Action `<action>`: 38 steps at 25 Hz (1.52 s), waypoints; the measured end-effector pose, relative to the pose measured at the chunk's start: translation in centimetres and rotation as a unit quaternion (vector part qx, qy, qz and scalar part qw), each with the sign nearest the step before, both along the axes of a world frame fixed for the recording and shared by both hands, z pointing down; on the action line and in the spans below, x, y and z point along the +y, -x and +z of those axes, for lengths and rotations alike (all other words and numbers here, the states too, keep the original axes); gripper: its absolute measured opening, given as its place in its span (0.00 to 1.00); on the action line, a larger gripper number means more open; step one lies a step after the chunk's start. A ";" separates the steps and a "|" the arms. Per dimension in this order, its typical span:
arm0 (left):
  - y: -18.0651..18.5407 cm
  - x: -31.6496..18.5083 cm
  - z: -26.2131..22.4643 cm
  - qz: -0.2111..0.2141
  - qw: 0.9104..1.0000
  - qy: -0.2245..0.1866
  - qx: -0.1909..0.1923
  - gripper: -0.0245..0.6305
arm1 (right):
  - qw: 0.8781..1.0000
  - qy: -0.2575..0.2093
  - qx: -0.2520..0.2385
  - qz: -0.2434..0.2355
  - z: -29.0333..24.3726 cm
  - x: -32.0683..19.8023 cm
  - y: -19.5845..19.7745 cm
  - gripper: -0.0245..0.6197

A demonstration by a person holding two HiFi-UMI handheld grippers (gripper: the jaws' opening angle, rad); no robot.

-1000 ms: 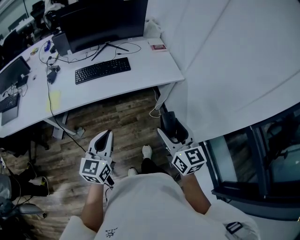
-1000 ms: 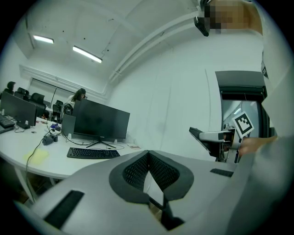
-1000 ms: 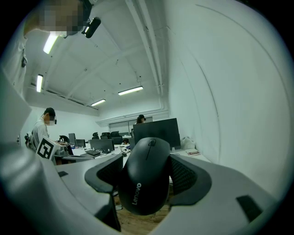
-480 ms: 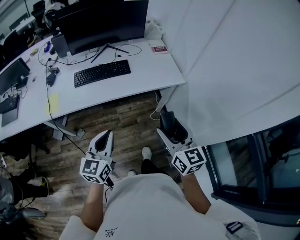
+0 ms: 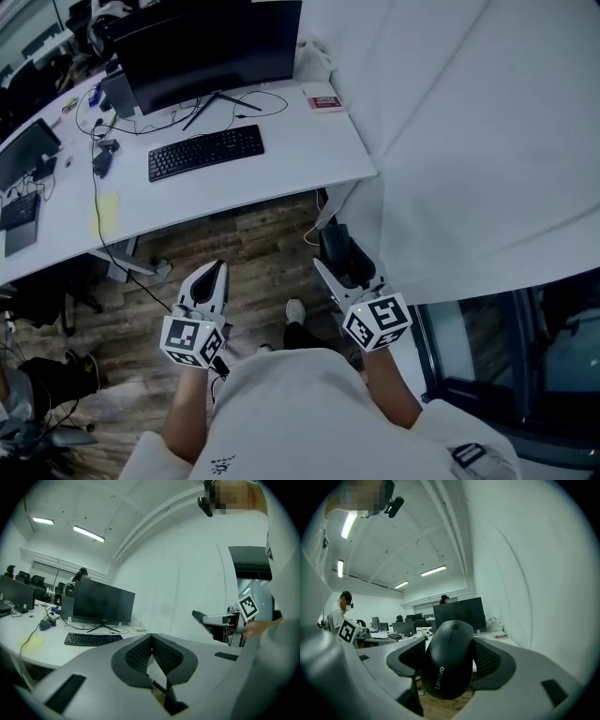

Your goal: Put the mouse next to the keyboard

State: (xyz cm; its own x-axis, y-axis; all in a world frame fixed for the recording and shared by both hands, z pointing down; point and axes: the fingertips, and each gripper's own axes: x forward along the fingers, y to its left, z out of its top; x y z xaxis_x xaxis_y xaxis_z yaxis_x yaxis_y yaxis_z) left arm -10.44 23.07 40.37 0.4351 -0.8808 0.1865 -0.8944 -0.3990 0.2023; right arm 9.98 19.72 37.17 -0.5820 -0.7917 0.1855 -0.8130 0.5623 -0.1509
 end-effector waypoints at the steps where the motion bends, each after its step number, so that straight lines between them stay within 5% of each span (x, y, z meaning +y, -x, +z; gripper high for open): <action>1: 0.0 -0.4 0.0 -0.001 1.000 0.000 -0.001 0.05 | 1.000 0.001 0.000 -0.002 0.0 -0.5 0.0 0.54; 19: -1.0 -6.8 -0.4 -0.040 0.999 0.010 -0.009 0.05 | 0.999 0.011 -0.008 -0.048 0.3 -8.6 -0.1 0.54; 38: -6.2 -12.5 0.0 -0.047 0.999 0.014 -0.017 0.05 | 0.997 0.016 -0.017 -0.071 1.3 -14.4 -4.1 0.54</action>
